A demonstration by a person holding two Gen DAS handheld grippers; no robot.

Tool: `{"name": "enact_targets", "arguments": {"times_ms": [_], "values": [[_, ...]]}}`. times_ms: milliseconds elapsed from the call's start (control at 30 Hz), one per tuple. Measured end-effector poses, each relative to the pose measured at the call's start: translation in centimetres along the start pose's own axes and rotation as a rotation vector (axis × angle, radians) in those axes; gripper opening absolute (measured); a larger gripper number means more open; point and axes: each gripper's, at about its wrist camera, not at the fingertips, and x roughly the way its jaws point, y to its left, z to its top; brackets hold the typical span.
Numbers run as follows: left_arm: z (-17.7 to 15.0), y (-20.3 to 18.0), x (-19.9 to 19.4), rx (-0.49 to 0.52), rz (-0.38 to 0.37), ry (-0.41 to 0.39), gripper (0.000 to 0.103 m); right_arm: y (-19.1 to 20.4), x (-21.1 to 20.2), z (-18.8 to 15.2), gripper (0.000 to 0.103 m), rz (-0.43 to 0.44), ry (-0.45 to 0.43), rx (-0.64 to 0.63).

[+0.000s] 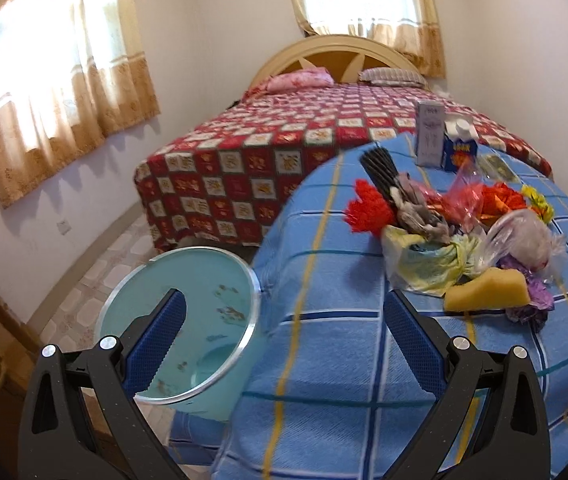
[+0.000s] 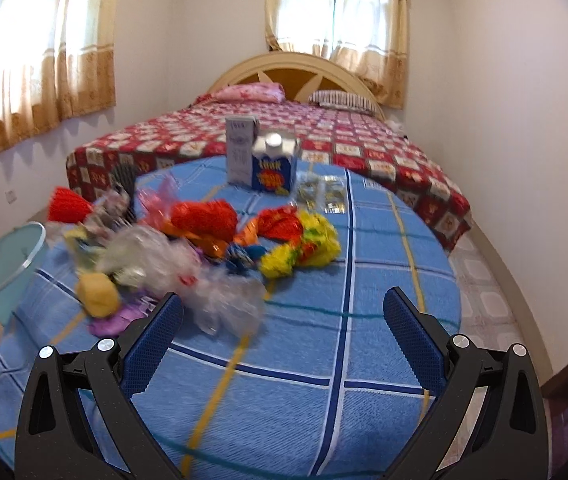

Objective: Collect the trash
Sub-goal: 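Grasp the yellow-white plastic bag with the left gripper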

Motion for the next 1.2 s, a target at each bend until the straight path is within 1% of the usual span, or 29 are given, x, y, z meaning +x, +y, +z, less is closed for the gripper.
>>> {"name": "enact_targets", "arguments": {"times_ms": [33, 133, 267, 433, 500, 533, 567, 600, 633, 667, 700, 733, 767, 867, 1000, 1100, 1200], "values": [[0.0, -0.5, 0.7, 0.001, -0.006, 0.004, 0.097, -0.4, 0.1, -0.1, 0.098, -0.018, 0.017, -0.030], [0.3, -1.9, 2.5, -0.003, -0.036, 0.028, 0.097, -0.9, 1.5, -0.9, 0.098, 0.001, 0.038, 0.004], [1.0, -3.8, 4.4, -0.003, -0.072, 0.032, 0.097, -1.4, 2.7, -1.2, 0.098, -0.003, 0.070, 0.026], [1.8, -6.1, 6.9, 0.015, -0.124, 0.050, 0.095, -2.1, 3.8, -1.5, 0.098, -0.009, 0.080, 0.049], [1.9, -6.5, 7.7, 0.019, -0.143, 0.065, 0.085, -2.3, 4.2, -1.5, 0.098, -0.012, 0.079, 0.056], [2.0, -6.6, 8.1, 0.016, -0.165, 0.076, 0.077, -2.5, 4.3, -1.6, 0.098, -0.011, 0.081, 0.061], [2.1, -6.8, 8.5, 0.012, -0.189, 0.080, 0.073, -2.6, 4.5, -1.6, 0.098, -0.011, 0.082, 0.066], [2.1, -7.0, 8.7, 0.013, -0.204, 0.078, 0.071, -2.7, 4.6, -1.6, 0.098, -0.010, 0.080, 0.071], [2.1, -7.1, 8.9, 0.016, -0.212, 0.078, 0.063, -2.8, 4.7, -1.7, 0.098, -0.008, 0.084, 0.075], [2.1, -7.4, 9.0, 0.020, -0.239, 0.082, 0.044, -2.9, 4.8, -1.7, 0.098, -0.005, 0.089, 0.079], [2.1, -7.7, 9.2, 0.024, -0.262, 0.090, 0.033, -2.9, 4.8, -1.9, 0.098, -0.004, 0.089, 0.078], [2.0, -8.0, 9.3, 0.030, -0.288, 0.099, 0.015, -2.9, 4.9, -1.9, 0.098, -0.001, 0.093, 0.082], [1.9, -8.3, 9.2, 0.037, -0.297, 0.099, 0.002, -2.9, 4.9, -1.9, 0.098, -0.001, 0.095, 0.084], [1.7, -8.7, 8.7, 0.046, -0.318, 0.088, 0.001, -3.0, 4.8, -1.8, 0.098, 0.002, 0.090, 0.093], [2.0, -8.1, 7.1, 0.029, -0.321, 0.056, 0.001, -3.2, 4.3, -1.4, 0.098, -0.003, 0.071, 0.102], [2.8, -6.9, 4.8, 0.002, -0.310, -0.004, 0.001, -3.5, 4.0, -1.1, 0.098, -0.004, 0.059, 0.115], [3.7, -5.6, 2.6, -0.026, -0.282, -0.063, 0.001, -3.7, 3.7, -0.6, 0.098, 0.002, 0.048, 0.128]]}}
